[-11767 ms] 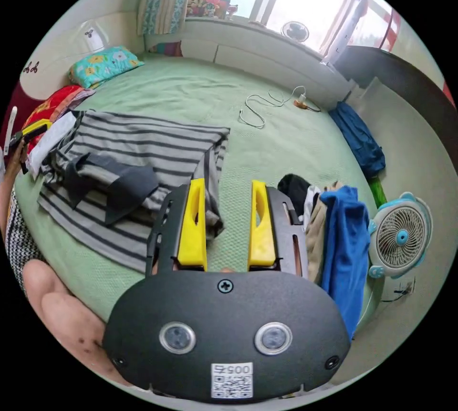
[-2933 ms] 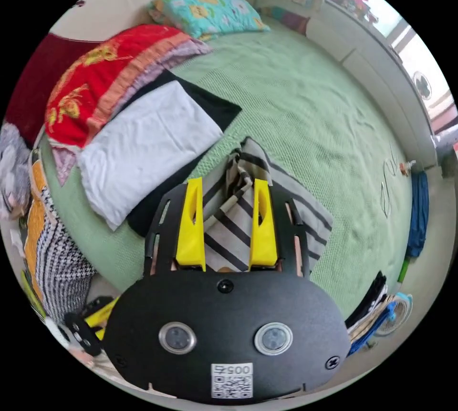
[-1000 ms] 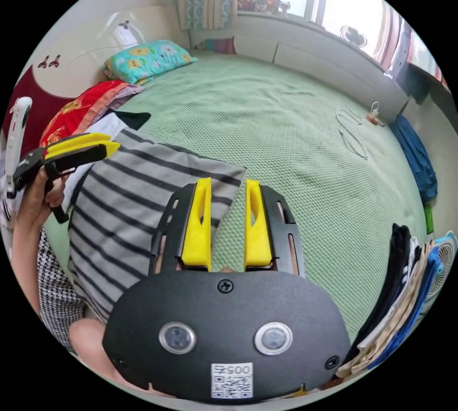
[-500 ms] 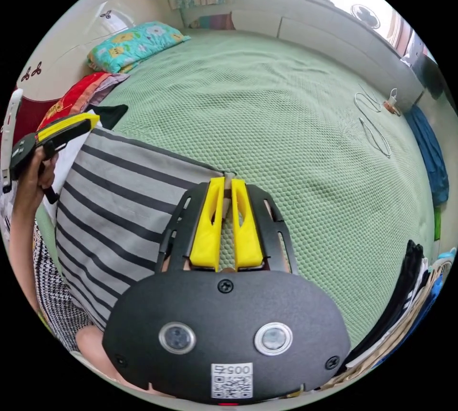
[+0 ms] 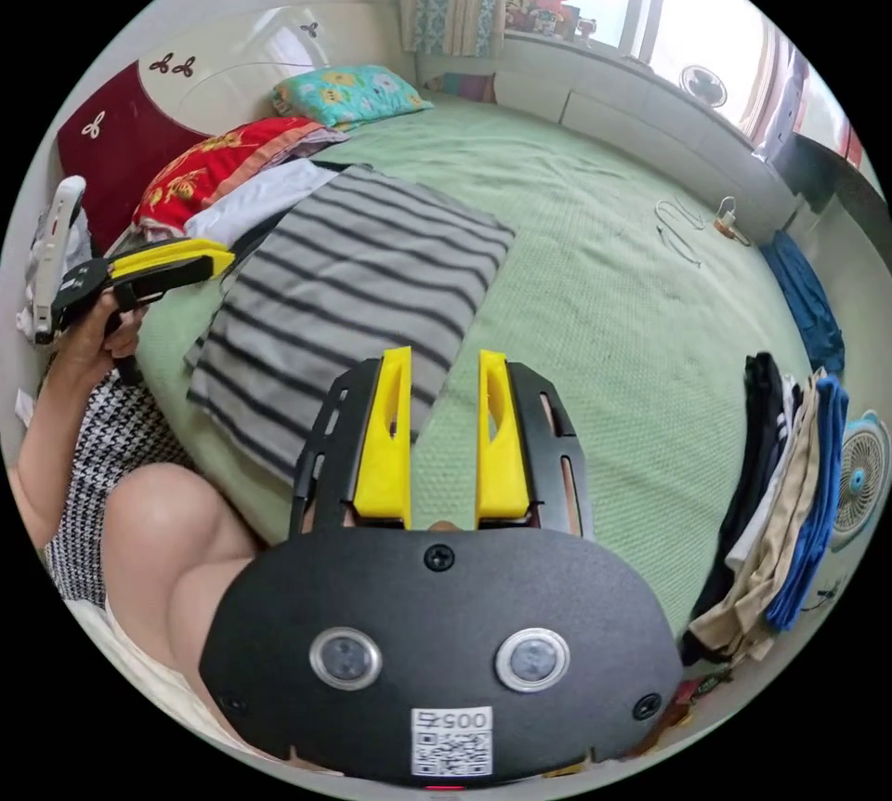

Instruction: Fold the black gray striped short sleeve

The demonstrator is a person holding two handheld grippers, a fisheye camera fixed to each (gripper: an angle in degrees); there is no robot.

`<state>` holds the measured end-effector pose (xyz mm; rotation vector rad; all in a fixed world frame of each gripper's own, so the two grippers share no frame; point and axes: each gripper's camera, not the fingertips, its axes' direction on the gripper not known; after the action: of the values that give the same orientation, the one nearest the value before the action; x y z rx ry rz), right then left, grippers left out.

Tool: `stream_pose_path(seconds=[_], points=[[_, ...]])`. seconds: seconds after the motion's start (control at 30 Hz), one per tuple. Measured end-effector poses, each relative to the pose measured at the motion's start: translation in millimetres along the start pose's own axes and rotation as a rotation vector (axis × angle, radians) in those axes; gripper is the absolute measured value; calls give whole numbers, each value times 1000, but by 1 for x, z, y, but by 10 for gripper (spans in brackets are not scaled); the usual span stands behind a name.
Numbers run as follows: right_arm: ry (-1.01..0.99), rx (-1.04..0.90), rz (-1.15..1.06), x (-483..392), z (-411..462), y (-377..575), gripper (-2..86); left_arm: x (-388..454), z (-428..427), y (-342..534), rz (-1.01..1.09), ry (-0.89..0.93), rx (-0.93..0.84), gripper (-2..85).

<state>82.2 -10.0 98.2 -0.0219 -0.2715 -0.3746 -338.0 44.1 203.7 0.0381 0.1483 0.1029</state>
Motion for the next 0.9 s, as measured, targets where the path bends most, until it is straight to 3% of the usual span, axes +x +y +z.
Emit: stream_pose_path(seconds=[0.3,0.47,0.6,0.73,0.9], points=[[-18,-27,25,-10,-6,32,109,-12,35,3,-31,11,-96,111],[-22,-48,26,-8,-2,37,95,-20,-6,3,18,68,-19,32],[-31,-41,18,-11,-3,41,96,-28,-23,3,47,74,2,21],[-37,-64,19,-13,5,43,97,-50,15,12,0,75,-99,34],[-26,-69,18,-12,0,49,96,-64,-5,37,-52,110,-39,73]])
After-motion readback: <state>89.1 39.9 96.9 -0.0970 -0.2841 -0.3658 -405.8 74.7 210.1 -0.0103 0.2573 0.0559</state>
